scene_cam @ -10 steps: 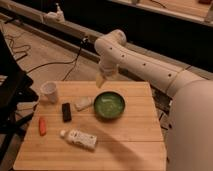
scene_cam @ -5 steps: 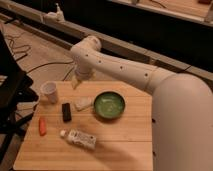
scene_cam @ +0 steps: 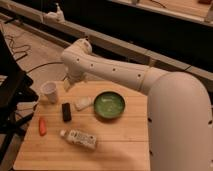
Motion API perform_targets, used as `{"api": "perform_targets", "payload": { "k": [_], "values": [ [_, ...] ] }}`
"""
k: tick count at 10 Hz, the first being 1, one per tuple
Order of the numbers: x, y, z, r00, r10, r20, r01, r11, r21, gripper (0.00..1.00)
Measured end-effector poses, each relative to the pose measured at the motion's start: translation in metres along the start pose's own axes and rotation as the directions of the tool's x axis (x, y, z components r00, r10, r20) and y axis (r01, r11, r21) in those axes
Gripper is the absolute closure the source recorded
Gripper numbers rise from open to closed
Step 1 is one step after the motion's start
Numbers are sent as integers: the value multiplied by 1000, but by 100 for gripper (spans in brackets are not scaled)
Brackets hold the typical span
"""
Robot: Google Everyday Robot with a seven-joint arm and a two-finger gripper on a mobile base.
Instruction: Place the pepper on the white sponge
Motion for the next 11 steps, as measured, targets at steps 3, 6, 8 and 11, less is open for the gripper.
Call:
{"api": "perform_targets", "payload": {
  "k": [3,6,8,11],
  "values": [
    [17,33,20,997,-54,-54,50,996,-77,30],
    [33,77,42,986,-131,-106,114,982,-152,30],
    [36,107,53,974,-194,-118,170,968,-184,30],
    [40,149,72,951,-284,-123,257,946,-196,30]
  ]
}}
